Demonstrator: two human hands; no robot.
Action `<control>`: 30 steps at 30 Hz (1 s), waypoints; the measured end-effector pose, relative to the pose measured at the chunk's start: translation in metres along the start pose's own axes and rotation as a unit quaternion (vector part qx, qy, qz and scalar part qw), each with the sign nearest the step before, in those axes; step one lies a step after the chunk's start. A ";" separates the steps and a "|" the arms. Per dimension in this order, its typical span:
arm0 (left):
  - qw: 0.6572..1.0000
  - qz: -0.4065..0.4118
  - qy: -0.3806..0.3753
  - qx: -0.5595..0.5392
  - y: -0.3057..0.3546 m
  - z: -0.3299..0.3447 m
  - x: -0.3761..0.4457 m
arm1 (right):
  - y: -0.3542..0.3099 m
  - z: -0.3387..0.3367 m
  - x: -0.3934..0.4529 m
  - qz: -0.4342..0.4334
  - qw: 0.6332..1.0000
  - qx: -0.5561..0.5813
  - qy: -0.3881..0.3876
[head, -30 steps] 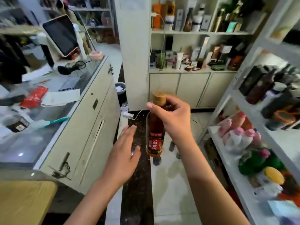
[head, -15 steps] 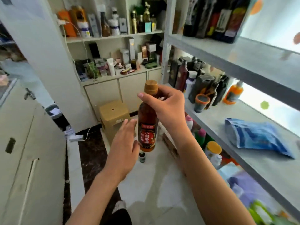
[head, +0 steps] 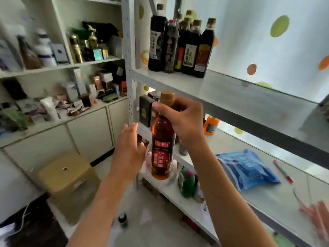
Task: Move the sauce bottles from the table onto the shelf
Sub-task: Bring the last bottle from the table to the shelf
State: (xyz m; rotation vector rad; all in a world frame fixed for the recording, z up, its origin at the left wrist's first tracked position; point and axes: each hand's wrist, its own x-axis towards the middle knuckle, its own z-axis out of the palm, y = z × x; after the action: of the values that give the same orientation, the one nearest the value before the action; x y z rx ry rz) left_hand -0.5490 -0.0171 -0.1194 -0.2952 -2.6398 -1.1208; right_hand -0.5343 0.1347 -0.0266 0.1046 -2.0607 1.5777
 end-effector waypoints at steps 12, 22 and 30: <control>0.996 0.086 0.014 -0.032 -0.037 -0.021 0.193 | -0.014 0.043 0.168 -0.030 0.991 -0.044 0.119; 0.979 0.197 0.033 -0.026 0.008 0.019 0.254 | -0.012 -0.010 0.315 0.008 0.973 -0.106 0.203; 0.988 0.141 0.048 -0.049 0.019 0.036 0.283 | 0.022 -0.026 0.386 0.035 0.950 -0.235 0.200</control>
State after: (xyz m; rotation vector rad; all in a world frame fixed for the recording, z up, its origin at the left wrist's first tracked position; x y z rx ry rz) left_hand -0.8173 0.0464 -0.0426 -0.5989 -2.3706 -1.1388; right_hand -0.8616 0.2637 0.1350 -0.4312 -2.0558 0.9968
